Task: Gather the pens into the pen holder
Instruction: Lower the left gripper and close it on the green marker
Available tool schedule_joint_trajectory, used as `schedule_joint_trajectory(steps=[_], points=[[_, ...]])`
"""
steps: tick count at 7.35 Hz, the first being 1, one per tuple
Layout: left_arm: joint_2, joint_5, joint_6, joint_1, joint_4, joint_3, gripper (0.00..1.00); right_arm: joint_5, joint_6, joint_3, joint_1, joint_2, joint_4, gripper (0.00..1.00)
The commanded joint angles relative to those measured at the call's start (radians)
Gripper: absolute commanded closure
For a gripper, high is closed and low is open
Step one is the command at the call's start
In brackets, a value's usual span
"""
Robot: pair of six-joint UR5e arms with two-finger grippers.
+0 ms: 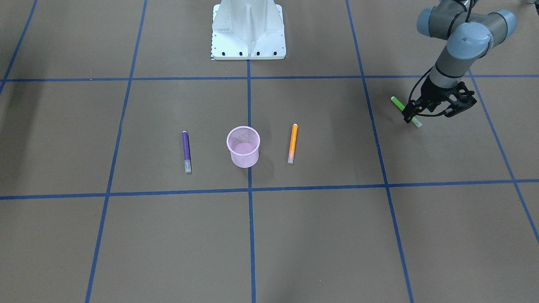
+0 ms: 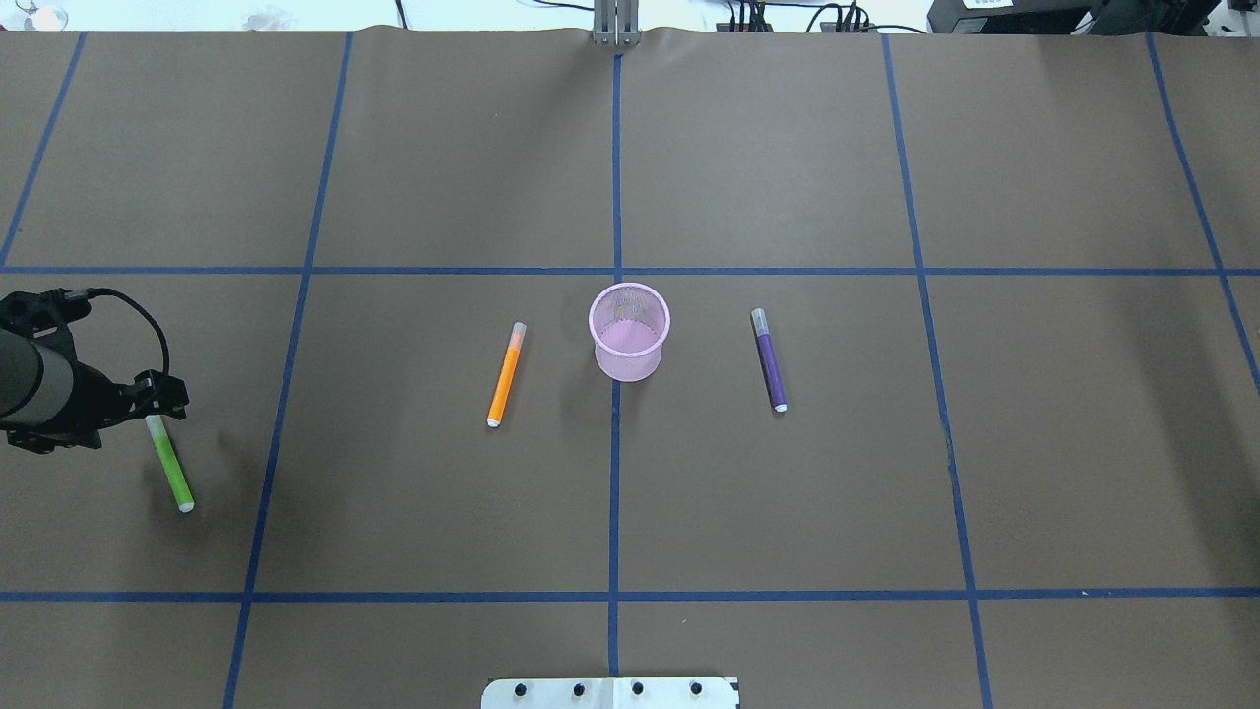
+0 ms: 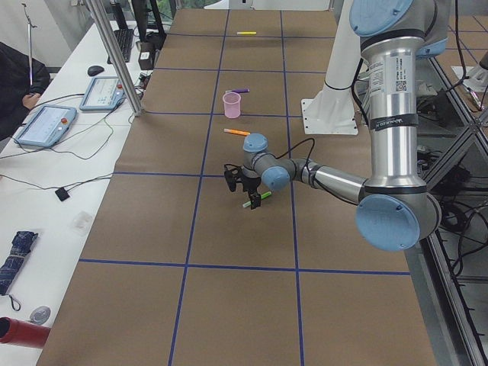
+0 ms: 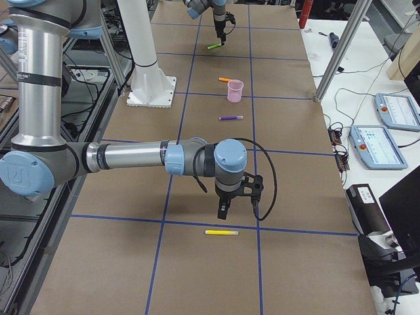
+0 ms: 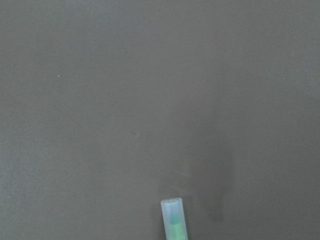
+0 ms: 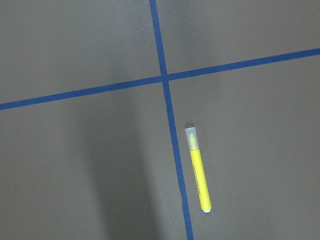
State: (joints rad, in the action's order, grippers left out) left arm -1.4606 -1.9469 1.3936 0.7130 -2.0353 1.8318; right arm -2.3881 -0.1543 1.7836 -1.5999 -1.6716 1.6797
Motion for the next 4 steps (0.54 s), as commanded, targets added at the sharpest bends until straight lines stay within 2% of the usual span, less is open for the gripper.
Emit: schedule_joint_trajectory(steps=[1,4], points=[[-0.007,0.000,0.001,-0.012,-0.002,-0.009,0.17,0.001,-0.001,-0.001,0.000,0.001,0.000,0.00],[-0.007,0.000,0.001,-0.012,-0.002,-0.011,0.36,0.003,0.001,-0.001,0.000,0.003,0.000,0.00]])
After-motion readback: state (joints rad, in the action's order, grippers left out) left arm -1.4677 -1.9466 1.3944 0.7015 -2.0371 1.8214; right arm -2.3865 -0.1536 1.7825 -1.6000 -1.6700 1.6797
